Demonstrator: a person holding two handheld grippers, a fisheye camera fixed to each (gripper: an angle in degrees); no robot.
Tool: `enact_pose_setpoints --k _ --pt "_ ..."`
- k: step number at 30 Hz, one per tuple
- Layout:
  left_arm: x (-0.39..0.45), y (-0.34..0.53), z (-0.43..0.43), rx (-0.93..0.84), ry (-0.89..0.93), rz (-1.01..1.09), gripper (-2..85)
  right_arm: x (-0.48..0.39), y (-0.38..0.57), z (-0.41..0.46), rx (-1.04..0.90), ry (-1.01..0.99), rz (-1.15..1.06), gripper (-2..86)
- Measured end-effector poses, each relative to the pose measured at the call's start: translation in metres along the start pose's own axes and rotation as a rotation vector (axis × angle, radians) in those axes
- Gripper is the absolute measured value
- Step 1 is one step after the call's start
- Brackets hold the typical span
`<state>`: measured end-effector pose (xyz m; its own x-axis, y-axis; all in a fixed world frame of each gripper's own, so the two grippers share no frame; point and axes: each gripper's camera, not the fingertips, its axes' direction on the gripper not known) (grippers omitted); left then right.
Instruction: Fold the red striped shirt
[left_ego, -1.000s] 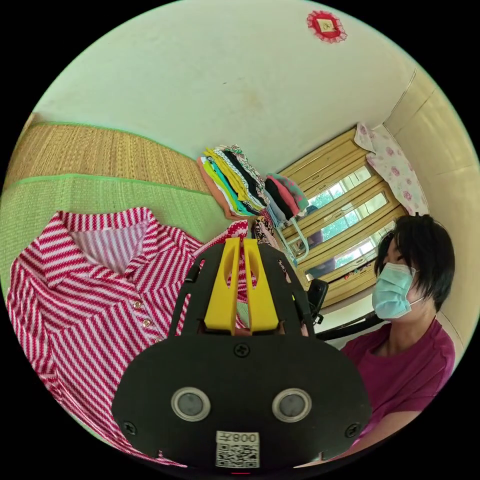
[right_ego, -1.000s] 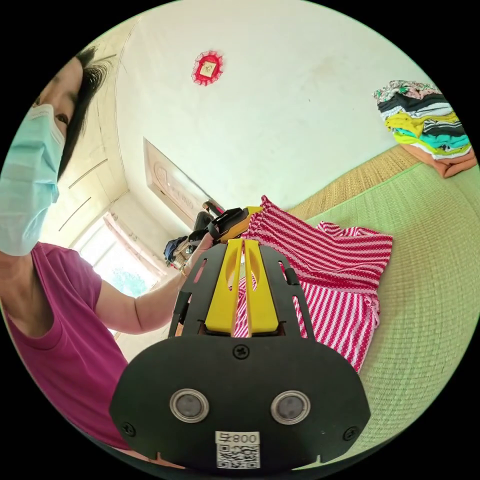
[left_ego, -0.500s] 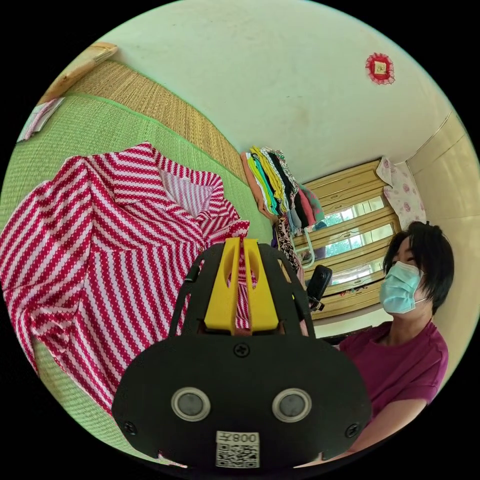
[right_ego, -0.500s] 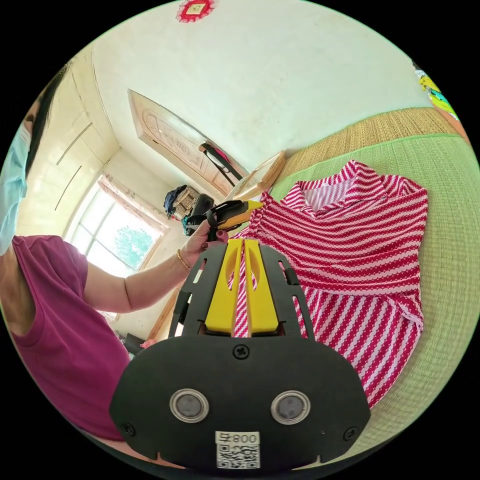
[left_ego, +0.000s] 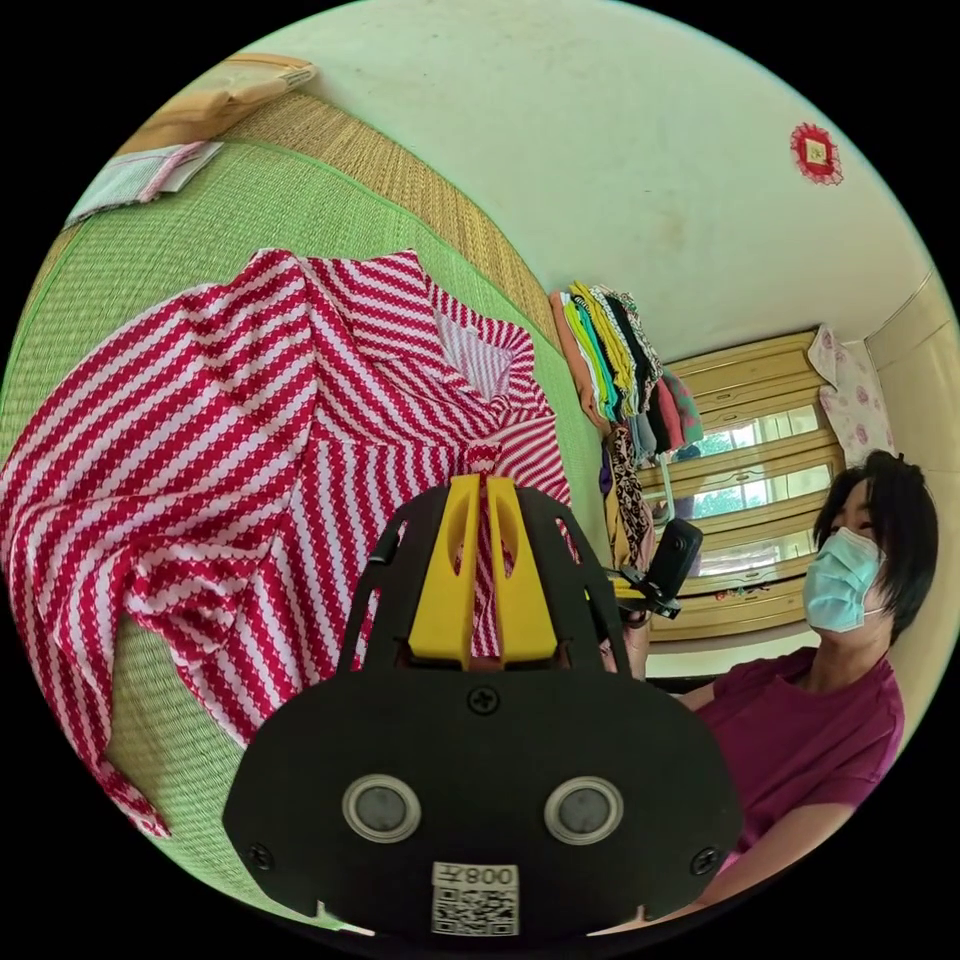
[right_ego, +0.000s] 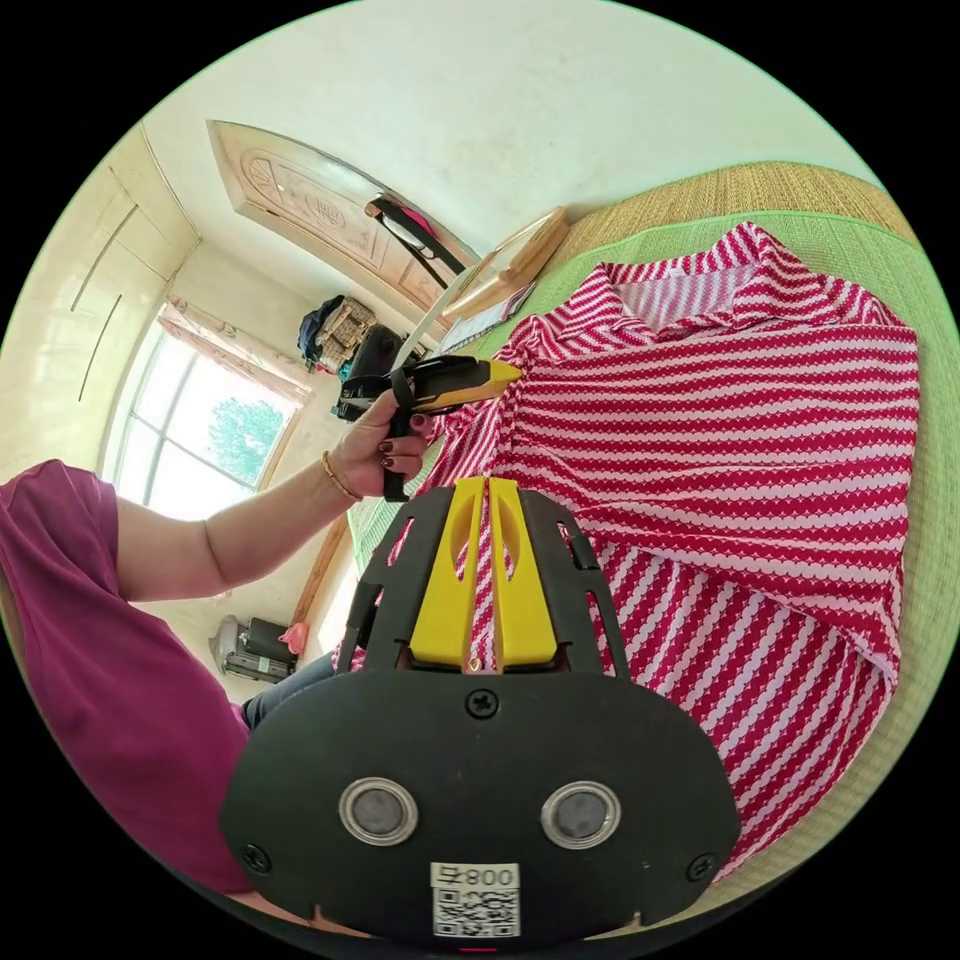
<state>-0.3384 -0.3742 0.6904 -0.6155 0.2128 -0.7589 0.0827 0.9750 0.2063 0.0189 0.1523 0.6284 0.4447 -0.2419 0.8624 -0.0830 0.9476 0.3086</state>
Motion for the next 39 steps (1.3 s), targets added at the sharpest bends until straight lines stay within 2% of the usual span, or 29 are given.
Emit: enact_pose_setpoints --k 6,10,14,17,20,24,28,31,39 --pt "-0.003 0.005 0.000 -0.024 -0.081 -0.045 1.9 0.025 -0.013 0.020 -0.053 -0.004 0.012 0.7" --pt "0.000 0.015 -0.013 0.030 -0.117 -0.076 2.9 0.039 -0.021 0.030 -0.093 -0.037 0.001 0.9" --pt "0.038 0.016 -0.010 0.047 -0.127 0.029 3.8 0.045 -0.033 0.025 -0.086 -0.083 -0.050 1.2" --pt "0.087 0.001 0.021 -0.015 -0.114 0.198 4.3 0.052 -0.040 -0.004 -0.025 0.038 -0.056 1.6" --pt "0.134 -0.020 0.069 -0.104 -0.076 0.355 4.3 0.074 -0.038 -0.055 0.114 0.173 0.013 1.5" --pt "0.177 -0.040 0.134 -0.216 -0.074 0.461 3.4 0.113 -0.024 -0.110 0.285 0.282 0.137 0.5" --pt "0.203 -0.051 0.193 -0.287 -0.142 0.495 1.6 0.156 -0.023 -0.120 0.259 0.357 0.284 0.2" --pt "0.204 -0.052 0.218 -0.337 -0.260 0.474 0.7 0.186 -0.029 -0.113 0.182 0.418 0.361 0.2" --pt "0.228 -0.028 0.207 -0.307 -0.285 0.514 0.1 0.221 -0.041 -0.129 0.205 0.393 0.387 0.1"
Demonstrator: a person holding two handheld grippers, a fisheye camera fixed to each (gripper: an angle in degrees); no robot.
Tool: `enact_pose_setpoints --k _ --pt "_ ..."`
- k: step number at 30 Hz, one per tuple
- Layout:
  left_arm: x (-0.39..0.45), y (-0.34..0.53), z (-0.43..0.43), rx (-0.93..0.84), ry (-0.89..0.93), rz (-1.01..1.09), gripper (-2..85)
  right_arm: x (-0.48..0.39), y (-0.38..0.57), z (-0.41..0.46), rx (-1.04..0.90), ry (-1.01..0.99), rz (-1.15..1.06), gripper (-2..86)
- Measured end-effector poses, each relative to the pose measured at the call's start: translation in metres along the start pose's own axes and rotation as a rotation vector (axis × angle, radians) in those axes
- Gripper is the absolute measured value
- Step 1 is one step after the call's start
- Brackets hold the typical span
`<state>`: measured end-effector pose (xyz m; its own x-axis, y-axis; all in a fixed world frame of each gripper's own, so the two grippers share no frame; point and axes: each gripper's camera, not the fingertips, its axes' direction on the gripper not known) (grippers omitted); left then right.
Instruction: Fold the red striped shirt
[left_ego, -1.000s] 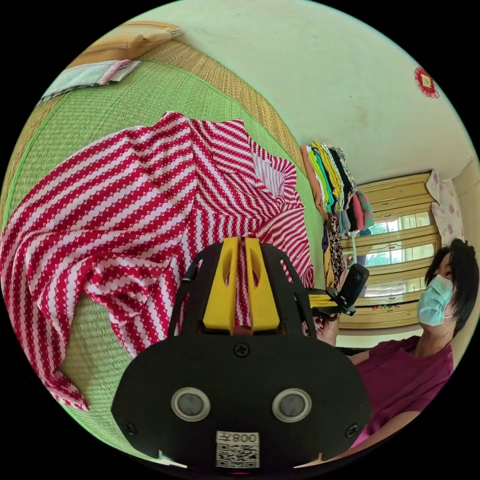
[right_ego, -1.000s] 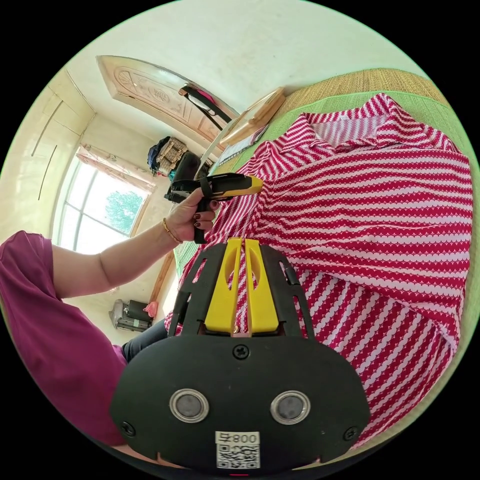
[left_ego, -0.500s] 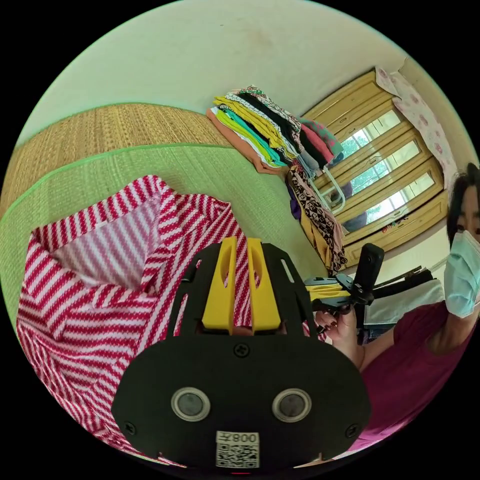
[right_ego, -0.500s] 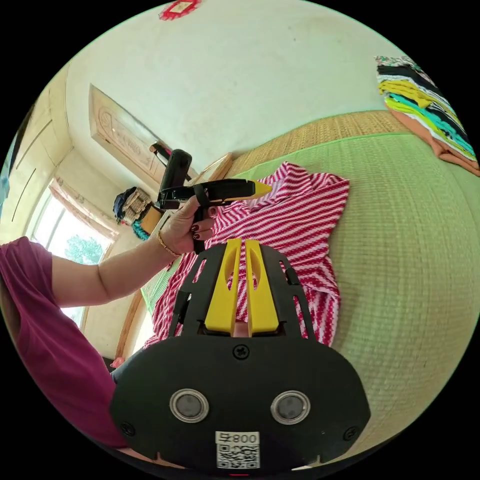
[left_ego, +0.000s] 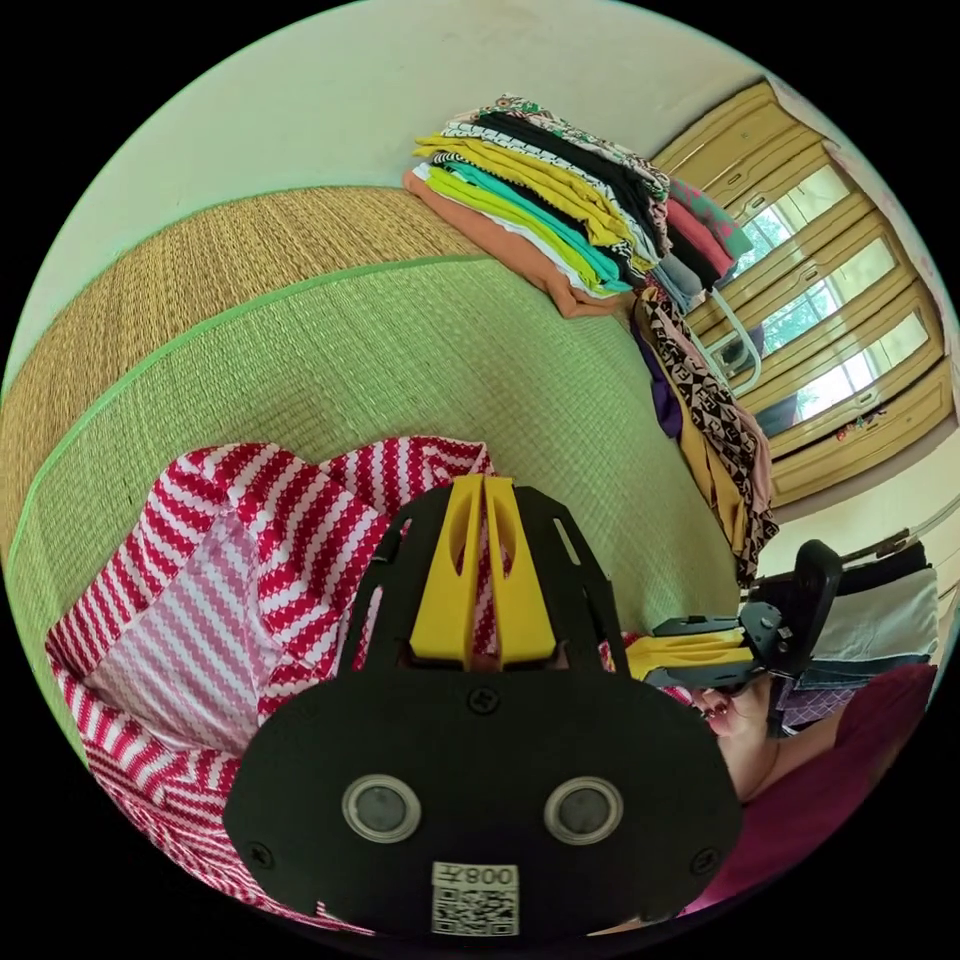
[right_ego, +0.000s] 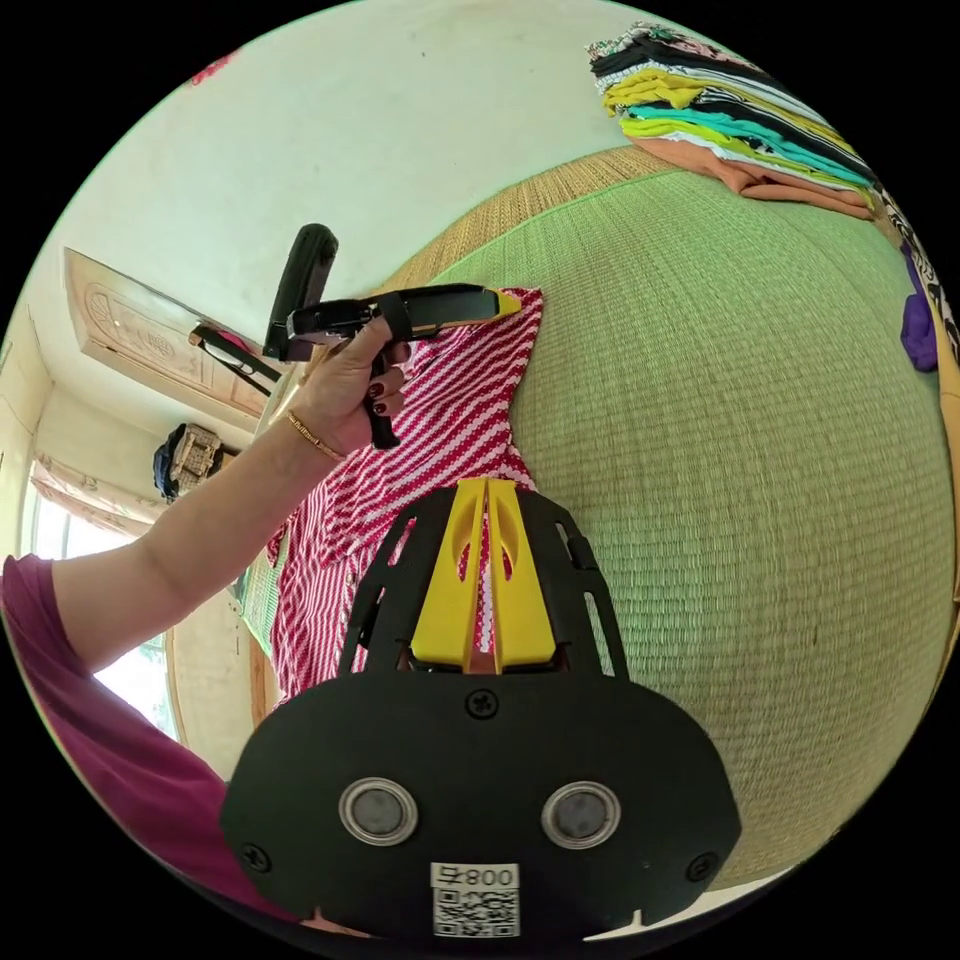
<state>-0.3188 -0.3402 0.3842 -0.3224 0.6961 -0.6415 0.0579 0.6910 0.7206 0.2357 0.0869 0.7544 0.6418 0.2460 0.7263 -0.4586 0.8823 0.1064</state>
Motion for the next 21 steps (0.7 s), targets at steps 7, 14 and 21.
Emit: enact_pose_setpoints --k 7,14,21 --pt "0.030 0.029 -0.036 0.037 0.052 0.026 0.1 0.028 -0.014 -0.009 0.037 -0.046 0.027 0.1" --pt "0.060 0.085 -0.080 0.061 0.105 0.049 0.1 0.067 -0.024 -0.009 0.033 -0.096 0.068 0.1" --pt "0.066 0.137 -0.119 0.039 0.174 -0.045 0.2 0.123 -0.022 -0.009 0.075 -0.259 0.144 0.0"
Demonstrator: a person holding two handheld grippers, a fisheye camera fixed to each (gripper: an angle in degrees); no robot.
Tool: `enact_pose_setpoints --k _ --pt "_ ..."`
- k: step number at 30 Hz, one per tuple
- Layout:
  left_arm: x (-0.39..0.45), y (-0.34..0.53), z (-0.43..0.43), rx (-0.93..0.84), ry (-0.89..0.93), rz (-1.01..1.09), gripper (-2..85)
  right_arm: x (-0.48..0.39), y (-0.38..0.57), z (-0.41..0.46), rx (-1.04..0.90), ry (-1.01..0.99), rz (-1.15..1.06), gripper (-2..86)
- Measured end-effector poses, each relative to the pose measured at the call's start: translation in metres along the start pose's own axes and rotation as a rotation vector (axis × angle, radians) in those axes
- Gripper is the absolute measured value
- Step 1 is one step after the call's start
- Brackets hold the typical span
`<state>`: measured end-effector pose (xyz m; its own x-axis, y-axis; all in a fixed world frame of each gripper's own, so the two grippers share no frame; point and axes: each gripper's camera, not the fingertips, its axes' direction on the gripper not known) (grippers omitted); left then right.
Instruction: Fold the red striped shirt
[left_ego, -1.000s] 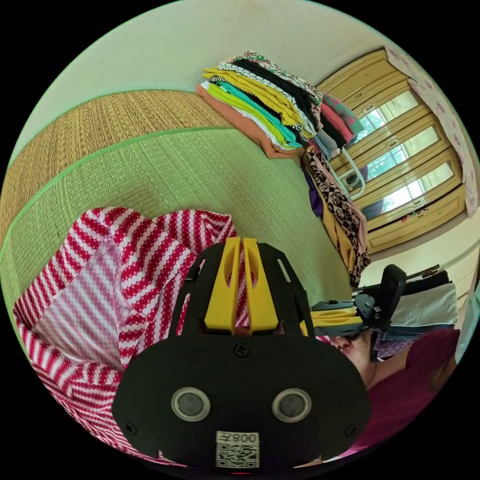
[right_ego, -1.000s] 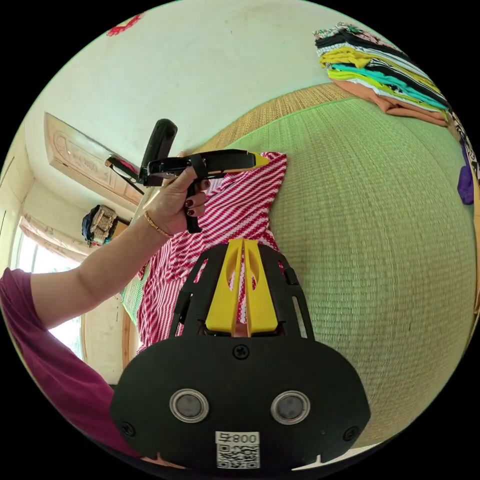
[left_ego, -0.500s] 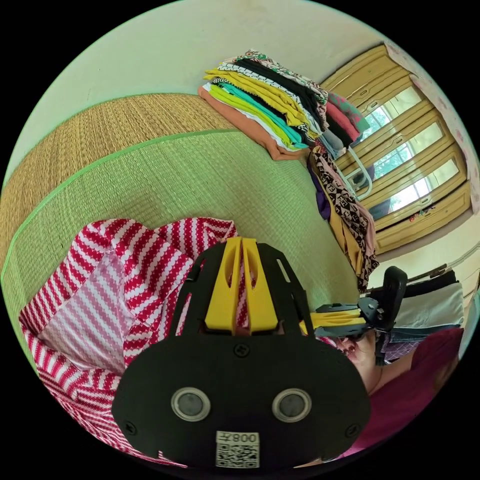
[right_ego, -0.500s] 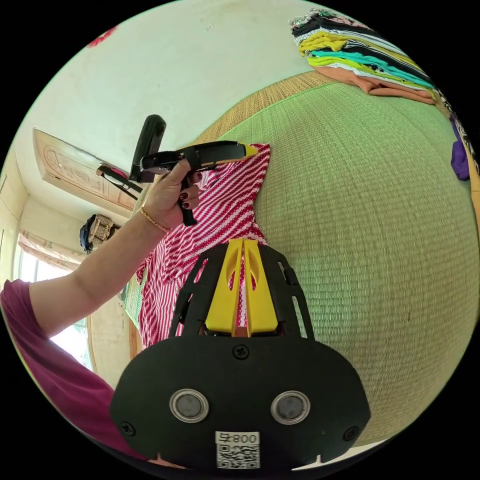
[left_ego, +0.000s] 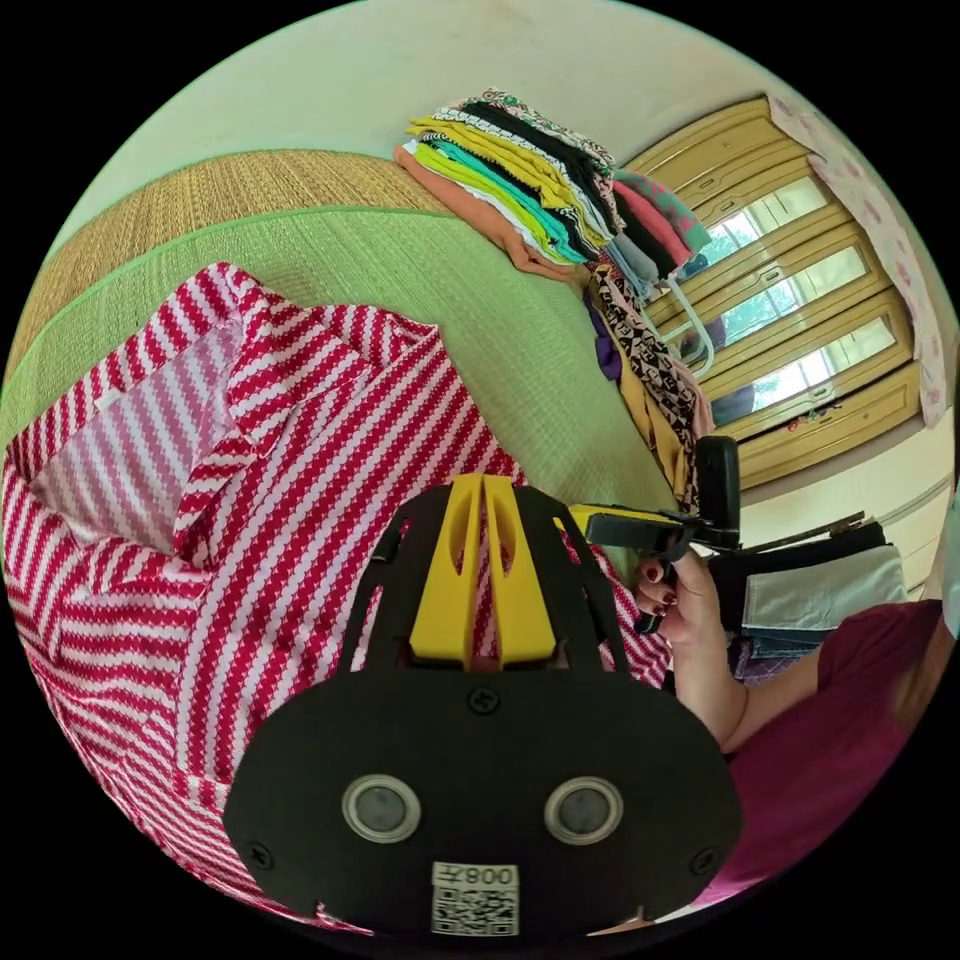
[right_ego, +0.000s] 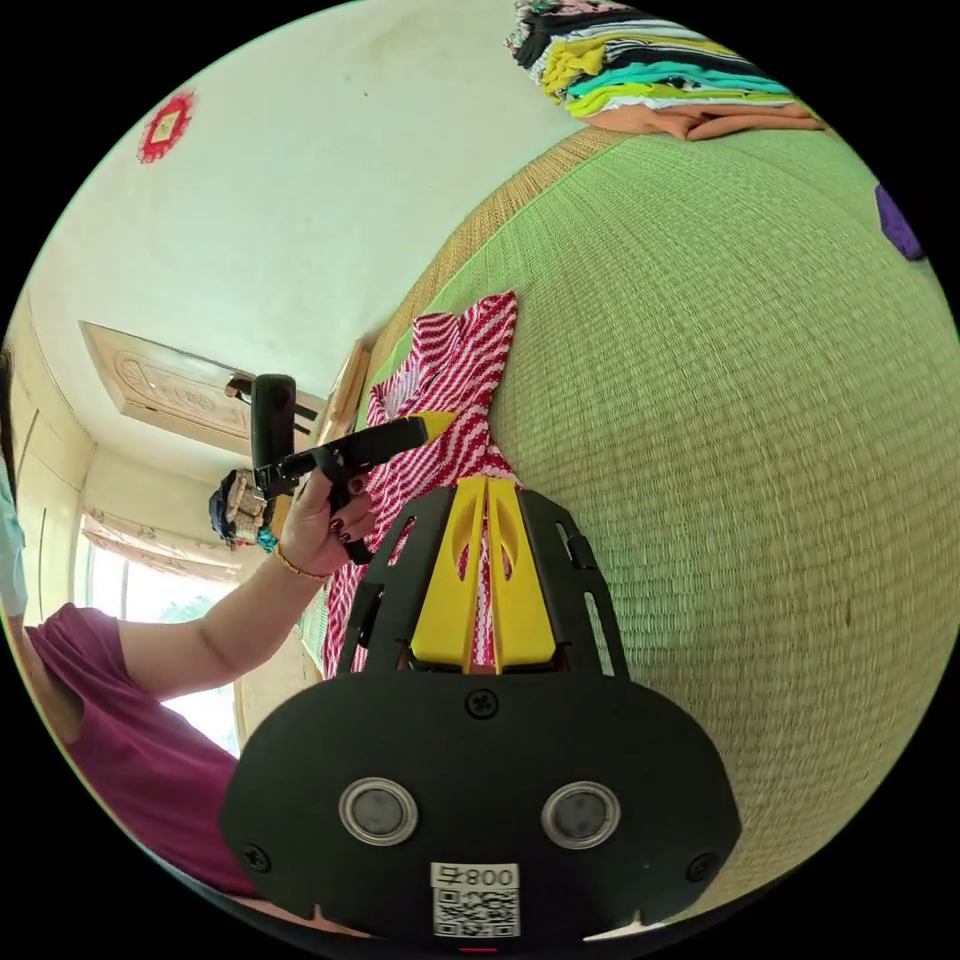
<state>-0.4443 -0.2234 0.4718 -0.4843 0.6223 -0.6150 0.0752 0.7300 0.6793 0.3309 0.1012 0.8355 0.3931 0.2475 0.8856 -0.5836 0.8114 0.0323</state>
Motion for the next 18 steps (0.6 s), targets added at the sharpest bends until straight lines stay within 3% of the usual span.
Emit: enact_pose_setpoints --k 3,7,14,18 --pt "0.010 0.033 -0.049 0.087 0.033 -0.033 0.3 0.055 0.006 -0.015 0.095 -0.261 0.117 0.0" --pt "0.005 0.113 -0.124 0.168 0.022 -0.182 0.7 0.094 0.018 -0.027 0.199 -0.410 0.199 0.0" --pt "-0.013 0.316 -0.275 0.376 -0.216 -0.679 4.2 0.108 0.025 -0.005 0.145 -0.362 0.182 0.1" --pt "-0.016 0.398 -0.329 0.527 -0.267 -0.897 6.5 0.079 0.041 0.010 0.126 -0.213 0.122 0.5"
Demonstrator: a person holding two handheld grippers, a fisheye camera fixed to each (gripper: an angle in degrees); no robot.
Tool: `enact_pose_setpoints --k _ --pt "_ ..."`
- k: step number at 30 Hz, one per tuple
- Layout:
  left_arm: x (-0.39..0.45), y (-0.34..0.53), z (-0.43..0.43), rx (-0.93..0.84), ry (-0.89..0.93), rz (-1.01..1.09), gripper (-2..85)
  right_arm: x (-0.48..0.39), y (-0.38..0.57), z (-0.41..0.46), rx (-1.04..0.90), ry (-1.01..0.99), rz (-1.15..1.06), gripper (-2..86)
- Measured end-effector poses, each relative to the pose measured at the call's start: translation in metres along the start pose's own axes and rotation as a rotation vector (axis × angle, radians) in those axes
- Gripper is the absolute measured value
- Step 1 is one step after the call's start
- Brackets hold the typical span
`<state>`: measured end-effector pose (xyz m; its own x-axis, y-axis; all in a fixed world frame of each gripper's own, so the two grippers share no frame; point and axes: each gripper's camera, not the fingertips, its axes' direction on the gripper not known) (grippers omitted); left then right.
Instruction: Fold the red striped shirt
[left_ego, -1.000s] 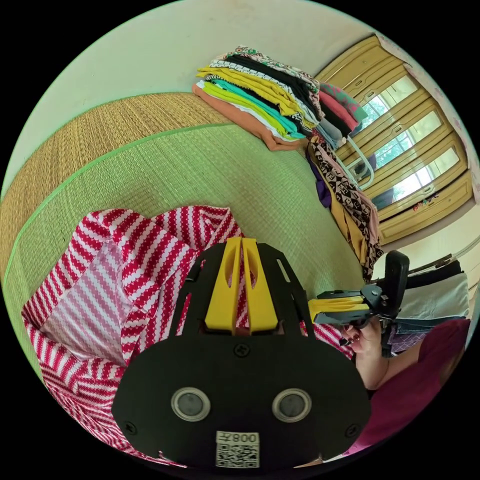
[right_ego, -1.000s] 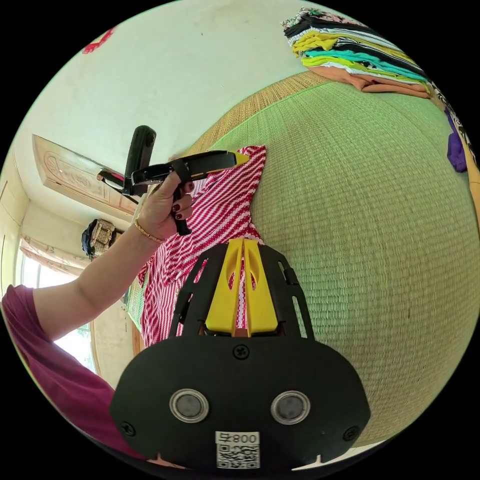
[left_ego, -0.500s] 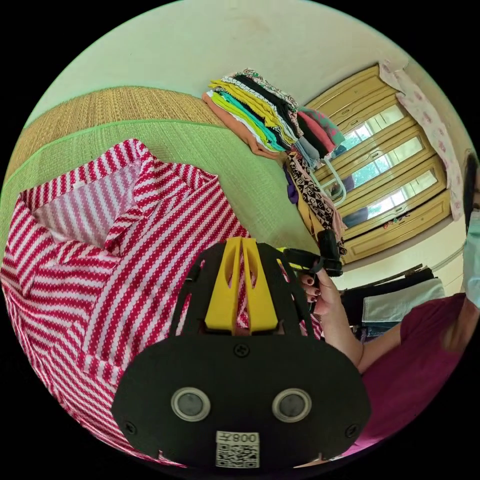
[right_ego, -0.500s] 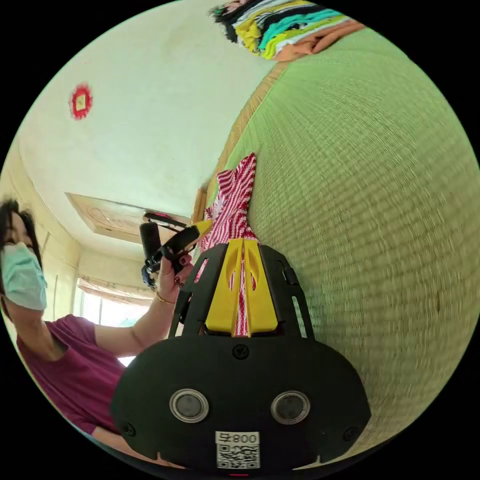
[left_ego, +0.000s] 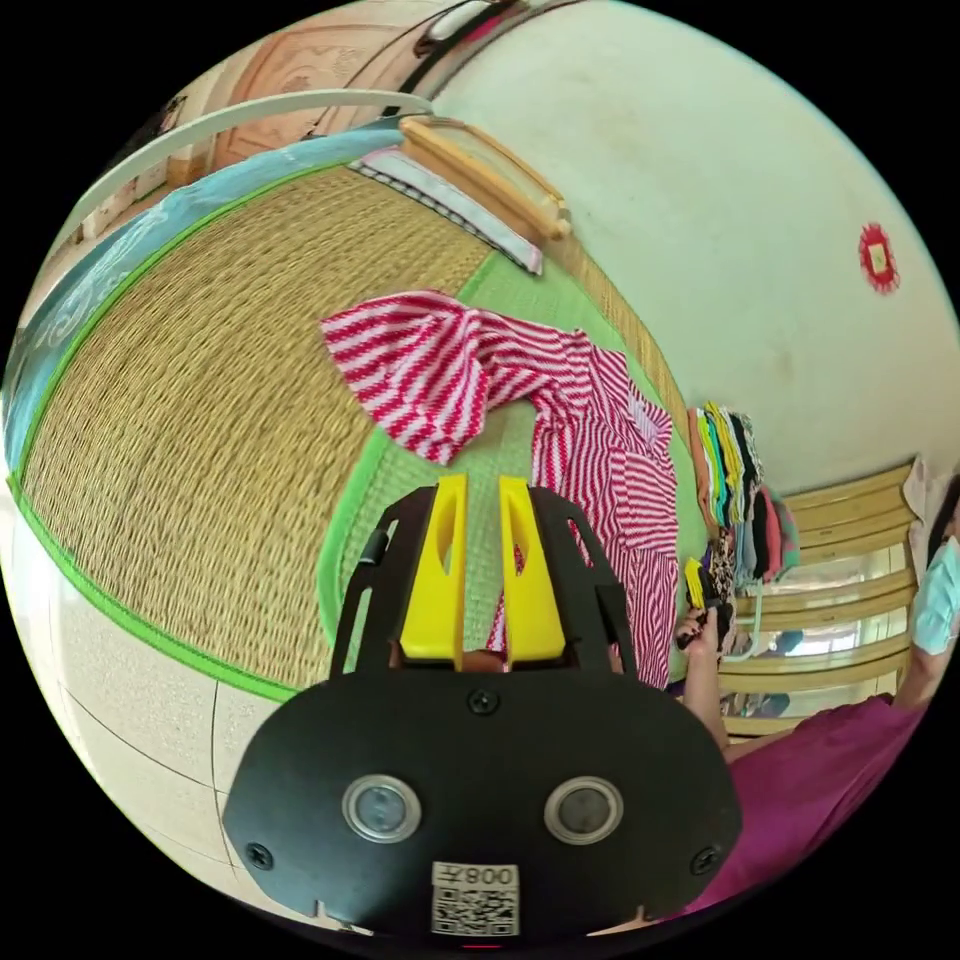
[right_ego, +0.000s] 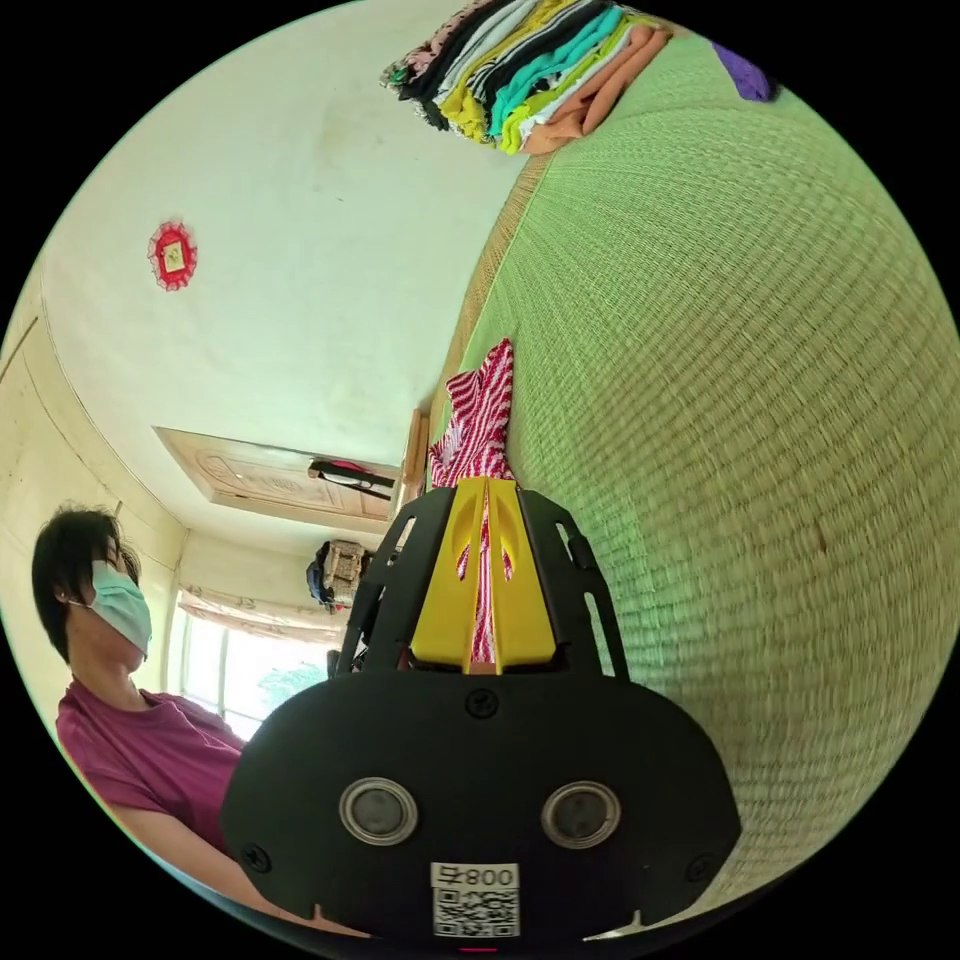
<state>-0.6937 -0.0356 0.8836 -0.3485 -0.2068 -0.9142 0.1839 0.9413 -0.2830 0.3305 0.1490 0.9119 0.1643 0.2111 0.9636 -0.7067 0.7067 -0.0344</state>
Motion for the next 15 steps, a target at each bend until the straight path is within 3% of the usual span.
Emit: enact_pose_setpoints --k 2,7,15 --pt "-0.029 -0.002 -0.023 0.050 0.025 -0.101 7.3 -0.014 0.008 0.019 -0.031 0.009 -0.036 1.0" --pt "-0.044 -0.020 -0.043 0.055 0.060 -0.116 6.1 -0.064 0.035 0.105 -0.191 0.047 -0.178 2.7" --pt "-0.040 -0.016 -0.091 0.073 0.064 -0.085 4.8 -0.190 0.158 0.391 -0.729 0.065 -0.625 6.7"
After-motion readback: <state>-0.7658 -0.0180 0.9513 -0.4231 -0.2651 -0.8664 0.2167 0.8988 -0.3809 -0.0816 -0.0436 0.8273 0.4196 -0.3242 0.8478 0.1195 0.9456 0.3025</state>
